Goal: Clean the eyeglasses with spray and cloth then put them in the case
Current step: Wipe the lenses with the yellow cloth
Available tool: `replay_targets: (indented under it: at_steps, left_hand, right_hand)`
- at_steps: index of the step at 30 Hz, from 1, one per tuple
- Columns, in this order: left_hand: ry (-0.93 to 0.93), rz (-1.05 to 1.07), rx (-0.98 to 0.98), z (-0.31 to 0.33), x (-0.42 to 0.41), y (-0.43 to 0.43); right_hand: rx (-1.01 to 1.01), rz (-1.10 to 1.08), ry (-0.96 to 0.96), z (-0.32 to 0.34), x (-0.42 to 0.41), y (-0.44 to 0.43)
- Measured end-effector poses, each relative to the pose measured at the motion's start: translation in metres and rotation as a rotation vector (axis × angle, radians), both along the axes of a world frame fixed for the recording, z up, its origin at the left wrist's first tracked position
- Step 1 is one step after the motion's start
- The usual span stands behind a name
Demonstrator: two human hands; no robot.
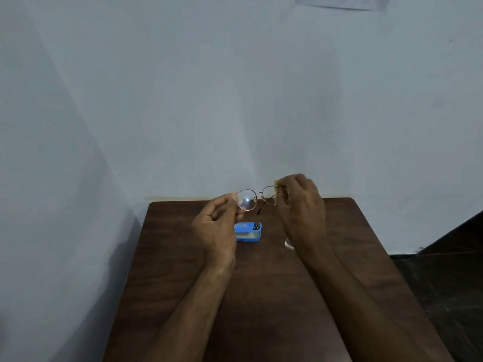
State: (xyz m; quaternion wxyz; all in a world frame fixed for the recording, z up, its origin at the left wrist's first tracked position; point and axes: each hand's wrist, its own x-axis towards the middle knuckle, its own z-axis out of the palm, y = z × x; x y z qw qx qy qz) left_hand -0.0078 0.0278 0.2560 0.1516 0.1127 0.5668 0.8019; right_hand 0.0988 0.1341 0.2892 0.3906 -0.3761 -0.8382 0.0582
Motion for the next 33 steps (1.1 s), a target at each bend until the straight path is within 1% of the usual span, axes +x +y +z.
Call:
replay_targets:
  at_steps: [1, 5, 7, 11, 13, 16, 18, 21, 23, 26, 30, 33]
  left_hand:
    - [-0.001, 0.000, 0.002, 0.000, 0.000, 0.000]
    - [-0.011, -0.003, 0.016, 0.002, 0.001, 0.004]
    - [-0.019, -0.009, 0.025, 0.002, 0.001, 0.004]
    - [-0.013, 0.005, 0.020, 0.001, -0.002, 0.000]
    - [-0.023, 0.010, 0.026, 0.001, -0.003, 0.000]
    - [-0.046, 0.018, 0.040, 0.003, -0.005, 0.002]
    - [-0.055, 0.015, 0.052, 0.003, -0.005, 0.002]
    - [-0.060, 0.012, 0.052, 0.004, -0.005, 0.000]
    - [-0.066, 0.016, 0.060, 0.004, -0.004, 0.000]
    - [-0.057, 0.002, 0.061, 0.004, -0.001, 0.001]
    - [-0.030, -0.010, 0.049, 0.003, 0.002, 0.001]
    - [-0.033, -0.008, 0.045, 0.001, 0.002, 0.001]
  right_hand:
    - [0.001, 0.012, -0.003, 0.000, -0.003, -0.002]
    - [0.049, 0.173, -0.072, -0.002, -0.012, -0.026]
    - [0.045, 0.148, -0.053, -0.003, -0.009, -0.023]
    - [-0.020, -0.018, 0.030, -0.006, 0.002, 0.002]
    - [-0.020, 0.018, 0.032, -0.005, -0.001, -0.002]
    - [0.024, 0.153, -0.027, -0.008, -0.005, -0.022]
    - [0.007, 0.136, -0.009, -0.010, -0.001, -0.021]
    - [-0.049, 0.015, 0.072, -0.004, 0.003, -0.007]
    - [-0.035, 0.046, 0.062, 0.001, 0.001, -0.009]
    - [0.028, 0.138, -0.019, 0.001, 0.001, -0.020]
    - [-0.017, 0.034, 0.031, 0.007, 0.001, -0.003]
    - [-0.003, 0.105, -0.038, 0.006, -0.004, -0.009]
